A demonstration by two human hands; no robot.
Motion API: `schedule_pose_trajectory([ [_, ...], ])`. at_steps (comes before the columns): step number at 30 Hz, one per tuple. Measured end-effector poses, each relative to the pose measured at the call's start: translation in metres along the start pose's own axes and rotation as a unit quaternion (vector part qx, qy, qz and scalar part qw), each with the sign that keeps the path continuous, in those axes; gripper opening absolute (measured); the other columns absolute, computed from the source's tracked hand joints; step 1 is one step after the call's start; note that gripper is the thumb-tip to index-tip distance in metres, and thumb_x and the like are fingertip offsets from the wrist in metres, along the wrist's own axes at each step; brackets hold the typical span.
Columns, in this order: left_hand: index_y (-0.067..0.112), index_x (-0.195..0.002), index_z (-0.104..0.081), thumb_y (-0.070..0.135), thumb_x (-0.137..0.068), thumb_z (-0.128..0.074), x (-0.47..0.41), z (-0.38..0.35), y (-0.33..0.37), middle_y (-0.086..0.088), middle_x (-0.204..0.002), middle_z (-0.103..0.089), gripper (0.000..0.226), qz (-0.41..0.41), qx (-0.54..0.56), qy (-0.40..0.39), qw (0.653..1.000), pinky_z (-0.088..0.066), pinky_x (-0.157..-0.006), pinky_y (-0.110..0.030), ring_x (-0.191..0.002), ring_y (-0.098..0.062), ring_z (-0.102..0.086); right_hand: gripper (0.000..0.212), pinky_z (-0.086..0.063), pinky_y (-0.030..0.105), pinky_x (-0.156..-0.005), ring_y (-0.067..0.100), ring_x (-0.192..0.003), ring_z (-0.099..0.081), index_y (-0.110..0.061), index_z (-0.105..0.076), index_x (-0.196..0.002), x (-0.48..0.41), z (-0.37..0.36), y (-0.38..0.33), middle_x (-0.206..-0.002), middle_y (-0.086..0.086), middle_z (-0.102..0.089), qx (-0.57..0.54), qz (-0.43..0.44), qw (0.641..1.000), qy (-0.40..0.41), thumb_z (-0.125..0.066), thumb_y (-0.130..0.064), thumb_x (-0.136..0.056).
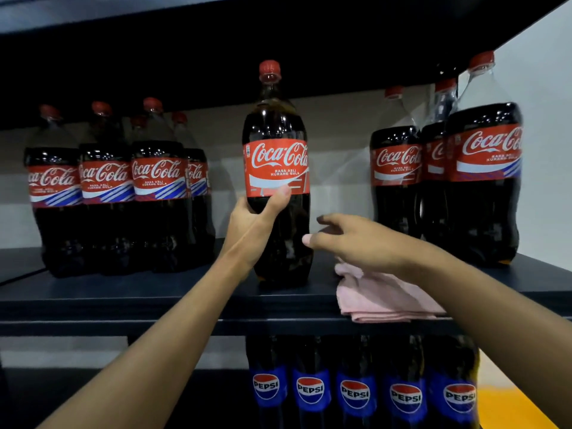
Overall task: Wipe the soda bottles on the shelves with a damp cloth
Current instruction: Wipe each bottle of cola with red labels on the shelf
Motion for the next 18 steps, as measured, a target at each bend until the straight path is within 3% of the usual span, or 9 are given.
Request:
schedule_pose_trajectory([
  [3,0.026,-0.143,-0.049,0.084,-0.053,-0.078,0.000,0.004,-0.007,0.008,-0.132,-0.068,0.111,0.046,0.013,-0.019,0.999,-0.052,-0.109,-0.042,-0.120,-0.011,-0.068,0.076,-0.043,0.015,-0.079,0.007,-0.115,-0.060,-0.019,-0.035,-0.158,-0.005,-0.002,-0.011,-0.140,-0.004,-0.062,-0.061,0.017,0.998,0.009,-0.065,-0.051,-0.096],
  [6,0.026,-0.145,-0.037,0.080,-0.047,-0.087,0.006,0.014,-0.016,0.006,-0.136,-0.061,0.122,0.086,-0.014,-0.052,0.995,-0.049,-0.113,-0.043,-0.124,-0.013,-0.063,0.058,-0.050,0.019,-0.085,0.007,-0.107,-0.068,-0.021,-0.053,-0.145,-0.008,-0.003,-0.018,-0.119,-0.006,-0.072,-0.058,0.033,0.997,0.029,-0.067,-0.049,-0.096],
  [8,0.025,-0.141,-0.045,0.075,-0.053,-0.092,0.012,0.026,-0.022,0.006,-0.133,-0.063,0.111,0.096,-0.063,-0.065,0.991,-0.052,-0.110,-0.039,-0.120,-0.010,-0.064,0.050,-0.051,0.020,-0.088,0.007,-0.106,-0.068,-0.022,-0.058,-0.139,-0.010,-0.004,-0.020,-0.116,-0.006,-0.073,-0.043,0.042,0.998,0.036,-0.066,-0.048,-0.096],
  [11,0.025,-0.130,-0.059,0.072,-0.057,-0.083,0.017,0.043,-0.025,0.007,-0.124,-0.068,0.090,0.095,-0.130,-0.068,0.985,-0.055,-0.104,-0.034,-0.114,-0.008,-0.066,0.048,-0.050,0.024,-0.091,0.012,-0.111,-0.066,-0.021,-0.059,-0.138,-0.016,-0.006,-0.028,-0.121,-0.002,-0.071,-0.016,0.046,0.998,0.032,-0.065,-0.046,-0.098],
  [14,0.023,-0.130,-0.060,0.068,-0.067,-0.082,0.014,0.056,-0.028,0.007,-0.122,-0.069,0.081,0.091,-0.148,-0.061,0.983,-0.055,-0.098,-0.028,-0.111,-0.005,-0.067,0.048,-0.051,0.034,-0.100,0.017,-0.113,-0.065,-0.020,-0.059,-0.136,-0.034,-0.012,-0.031,-0.123,0.001,-0.070,0.027,0.021,0.999,0.032,-0.065,-0.047,-0.098],
  [16,0.022,-0.127,-0.059,0.058,-0.081,-0.082,0.010,0.062,-0.032,0.008,-0.120,-0.068,0.063,0.087,-0.161,-0.055,0.982,-0.053,-0.086,-0.021,-0.107,-0.002,-0.066,0.046,-0.051,0.039,-0.104,0.020,-0.114,-0.065,-0.018,-0.057,-0.134,-0.049,-0.019,-0.034,-0.125,0.003,-0.068,0.034,0.012,0.999,0.032,-0.066,-0.046,-0.097],
  [18,0.020,-0.125,-0.057,0.052,-0.088,-0.080,0.001,0.066,-0.039,0.008,-0.119,-0.067,0.054,0.087,-0.173,-0.040,0.980,-0.051,-0.082,-0.019,-0.104,0.000,-0.063,0.041,-0.048,0.034,-0.102,0.019,-0.112,-0.062,-0.020,-0.053,-0.132,-0.062,-0.026,-0.042,-0.123,0.002,-0.065,0.040,0.014,0.999,0.029,-0.066,-0.040,-0.099],
])
Point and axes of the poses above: each hand's wrist, its own x-axis away from the middle knuckle, its own z-axis out of the back of the hand, y = z × x, the point moved 8 cm from there along -x, towards the middle knuckle
